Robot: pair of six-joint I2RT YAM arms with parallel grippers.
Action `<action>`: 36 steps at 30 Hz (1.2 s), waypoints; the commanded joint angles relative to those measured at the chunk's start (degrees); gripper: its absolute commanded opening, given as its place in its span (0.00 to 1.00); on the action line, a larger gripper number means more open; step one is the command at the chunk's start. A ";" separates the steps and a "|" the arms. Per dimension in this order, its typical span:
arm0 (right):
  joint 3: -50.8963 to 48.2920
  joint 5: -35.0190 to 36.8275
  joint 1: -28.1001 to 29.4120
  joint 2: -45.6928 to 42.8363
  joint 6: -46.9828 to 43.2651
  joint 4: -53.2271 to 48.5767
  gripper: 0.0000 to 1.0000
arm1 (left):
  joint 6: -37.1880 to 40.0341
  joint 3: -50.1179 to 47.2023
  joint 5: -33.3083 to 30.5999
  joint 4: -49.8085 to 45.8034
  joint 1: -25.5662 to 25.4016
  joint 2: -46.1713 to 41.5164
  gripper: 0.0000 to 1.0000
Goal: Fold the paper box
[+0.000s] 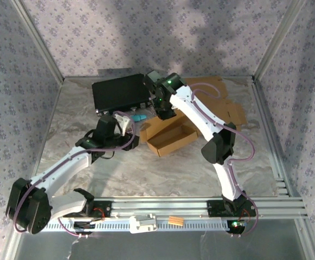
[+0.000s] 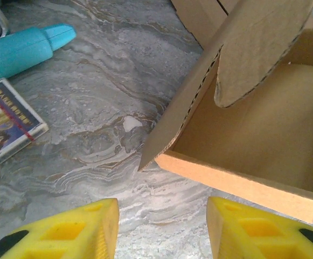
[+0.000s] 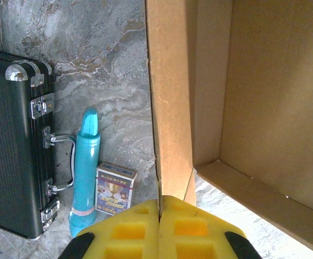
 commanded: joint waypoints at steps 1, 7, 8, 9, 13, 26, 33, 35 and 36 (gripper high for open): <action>-0.95 -0.87 -0.21 -2.58 0.03 -2.25 0.00 | 4.02 2.80 -1.05 3.72 -1.64 1.63 0.48; -1.85 -1.33 -0.29 -3.76 0.17 -1.90 0.00 | 4.61 4.10 -4.90 3.82 -4.55 3.96 0.49; -2.05 -1.38 -0.23 -3.94 0.21 -1.82 0.00 | 4.60 4.33 -5.84 3.85 -4.53 4.43 0.49; -2.10 -1.49 -0.27 -4.16 0.20 -1.88 0.00 | 4.75 4.49 -6.47 4.02 -4.55 4.70 0.49; -2.60 -1.26 -0.22 -4.89 0.21 -1.77 0.00 | 5.38 5.34 -6.79 4.63 -4.64 6.30 0.43; -5.01 -2.49 -0.37 -5.97 0.07 0.10 0.00 | 4.16 7.80 -6.08 5.09 -6.23 8.48 0.23; -5.09 -2.12 -0.90 -6.51 -3.68 1.23 0.00 | 4.76 8.38 -7.42 3.89 -6.37 8.18 0.00; -4.84 -0.44 -1.41 -7.30 -8.51 2.52 0.16 | 6.26 9.28 -7.37 2.01 -6.33 7.60 0.00; -4.50 0.92 -1.68 -7.79 -11.13 2.67 0.24 | 6.95 9.73 -7.08 0.87 -6.15 7.34 0.00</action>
